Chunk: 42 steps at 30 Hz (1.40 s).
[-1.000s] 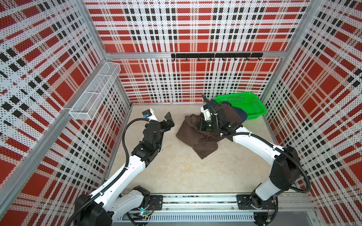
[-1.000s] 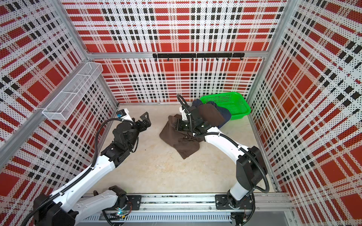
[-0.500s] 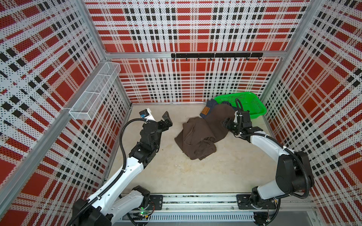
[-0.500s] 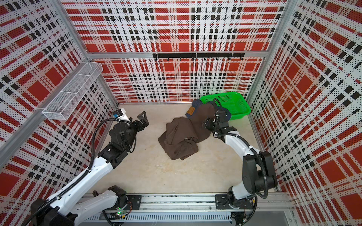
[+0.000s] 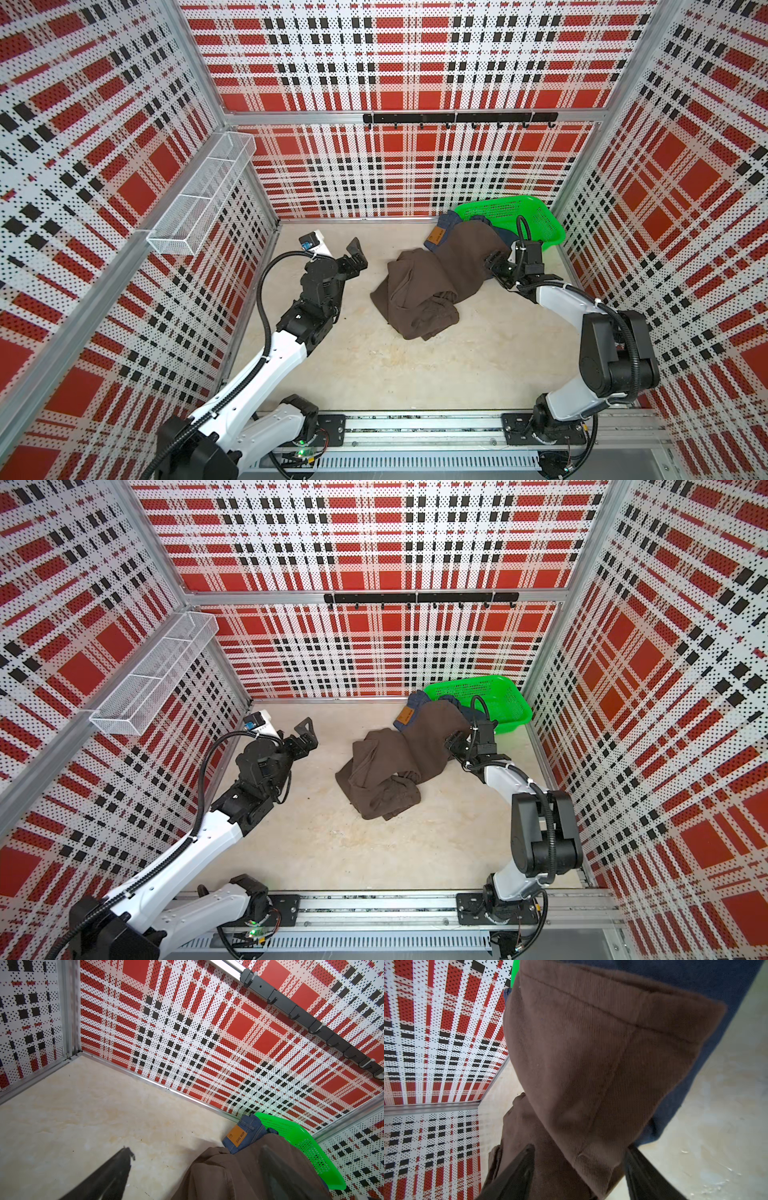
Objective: Fold and stack the trousers
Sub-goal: Pick up the trousers from the basket, then place the trousers at the center of the table.
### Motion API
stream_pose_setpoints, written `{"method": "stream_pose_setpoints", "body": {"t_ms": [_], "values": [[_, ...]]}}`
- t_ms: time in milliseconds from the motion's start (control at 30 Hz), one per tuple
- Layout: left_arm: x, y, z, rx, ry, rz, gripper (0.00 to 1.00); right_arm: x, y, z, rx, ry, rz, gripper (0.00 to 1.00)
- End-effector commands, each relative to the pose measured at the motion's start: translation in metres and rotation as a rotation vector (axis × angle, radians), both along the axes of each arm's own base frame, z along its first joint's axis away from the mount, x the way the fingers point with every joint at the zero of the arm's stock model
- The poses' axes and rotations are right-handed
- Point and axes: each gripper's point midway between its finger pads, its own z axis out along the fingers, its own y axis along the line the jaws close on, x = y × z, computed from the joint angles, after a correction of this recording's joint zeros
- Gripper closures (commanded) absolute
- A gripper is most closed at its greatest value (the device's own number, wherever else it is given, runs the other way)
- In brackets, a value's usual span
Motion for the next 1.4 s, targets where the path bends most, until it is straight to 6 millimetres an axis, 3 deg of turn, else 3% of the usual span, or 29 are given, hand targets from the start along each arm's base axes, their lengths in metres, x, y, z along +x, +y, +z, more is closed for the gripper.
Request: {"method": "stream_pose_setpoints", "body": {"t_ms": [0,300,600,833,1000,1133,1167,1267,1367], "values": [[0.002,0.001,-0.005,0.014,0.010,-0.005,0.02,0.005,0.004,-0.001,0.052,-0.011,0.002,0.39],[0.001,0.001,-0.007,0.009,0.009,-0.005,0.02,0.006,0.007,0.023,0.035,-0.050,0.013,0.68],[0.001,0.000,-0.008,0.001,0.009,-0.010,0.02,-0.001,0.032,0.050,-0.025,-0.086,0.080,1.00],[0.001,0.000,-0.008,-0.003,0.009,-0.013,0.02,-0.012,0.102,0.069,-0.083,-0.115,0.256,1.00],[0.000,-0.001,-0.010,-0.005,0.015,-0.016,0.02,-0.033,0.171,0.051,-0.103,-0.076,0.442,1.00],[0.001,-0.002,-0.013,-0.001,0.033,-0.020,0.02,-0.046,0.193,0.031,-0.112,-0.034,0.516,1.00],[0.001,-0.003,-0.014,0.002,0.040,-0.025,0.02,-0.048,0.194,0.029,-0.118,-0.027,0.523,0.93],[0.005,-0.010,-0.020,0.014,0.069,-0.056,0.02,-0.050,0.188,0.030,-0.155,-0.029,0.516,0.51],[0.011,-0.023,-0.031,0.036,0.114,-0.108,0.02,-0.051,0.178,0.040,-0.202,-0.041,0.498,0.33]]}}
